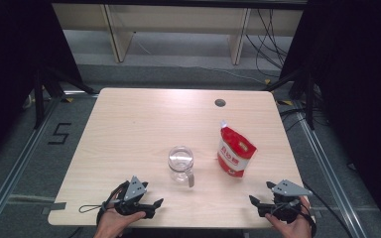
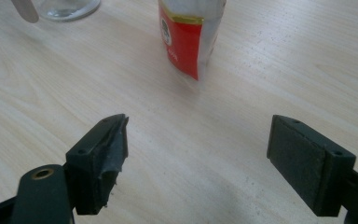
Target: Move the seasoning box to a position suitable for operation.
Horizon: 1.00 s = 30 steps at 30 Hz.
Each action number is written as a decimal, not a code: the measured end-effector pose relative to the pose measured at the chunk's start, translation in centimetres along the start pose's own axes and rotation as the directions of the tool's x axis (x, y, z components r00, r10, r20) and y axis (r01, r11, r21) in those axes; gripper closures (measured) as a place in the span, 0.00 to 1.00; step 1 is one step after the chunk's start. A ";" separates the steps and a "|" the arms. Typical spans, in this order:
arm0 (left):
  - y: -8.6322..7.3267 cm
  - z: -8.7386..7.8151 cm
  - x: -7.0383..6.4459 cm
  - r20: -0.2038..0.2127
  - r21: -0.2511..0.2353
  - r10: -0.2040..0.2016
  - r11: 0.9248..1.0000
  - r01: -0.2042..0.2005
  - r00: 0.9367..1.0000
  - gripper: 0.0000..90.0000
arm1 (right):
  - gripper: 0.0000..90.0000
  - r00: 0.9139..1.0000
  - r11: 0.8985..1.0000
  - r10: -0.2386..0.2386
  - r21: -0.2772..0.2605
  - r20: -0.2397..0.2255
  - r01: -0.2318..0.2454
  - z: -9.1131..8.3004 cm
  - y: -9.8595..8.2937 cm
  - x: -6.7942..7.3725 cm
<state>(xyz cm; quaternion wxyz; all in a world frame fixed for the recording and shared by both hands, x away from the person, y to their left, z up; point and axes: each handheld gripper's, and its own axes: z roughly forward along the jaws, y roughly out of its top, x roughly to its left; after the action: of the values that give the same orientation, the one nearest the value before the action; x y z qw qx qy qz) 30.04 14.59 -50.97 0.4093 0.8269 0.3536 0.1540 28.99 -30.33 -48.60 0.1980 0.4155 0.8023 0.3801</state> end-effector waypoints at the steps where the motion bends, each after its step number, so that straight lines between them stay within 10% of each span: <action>1: 0.0 0.0 -0.1 -0.001 -0.003 -0.003 1.000 0.003 1.000 0.25 | 0.24 1.000 1.000 0.007 0.005 -0.011 -0.006 0.0 0.0 0.0; 13: 0.6 0.6 -0.9 0.012 -0.030 -0.012 0.999 0.012 1.000 0.33 | 0.24 1.000 1.000 -0.004 0.009 0.001 0.004 0.3 -0.1 -0.1; 28: 2.9 2.5 -3.4 0.080 -0.050 0.085 0.995 -0.081 0.993 0.47 | 0.25 1.000 1.000 -0.008 0.010 -0.018 0.008 0.5 -0.1 -0.1; 30: 3.6 3.3 -4.1 0.142 -0.072 0.033 0.997 -0.023 0.989 0.50 | 0.25 1.000 1.000 -0.010 0.012 -0.019 0.010 0.4 -0.1 -0.1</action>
<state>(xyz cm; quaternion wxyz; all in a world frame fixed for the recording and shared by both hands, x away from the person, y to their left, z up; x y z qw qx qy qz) 30.58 8.34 -50.01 0.4604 0.8256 0.3061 0.1123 29.27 -30.22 -48.94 0.1896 0.4092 0.8084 0.3783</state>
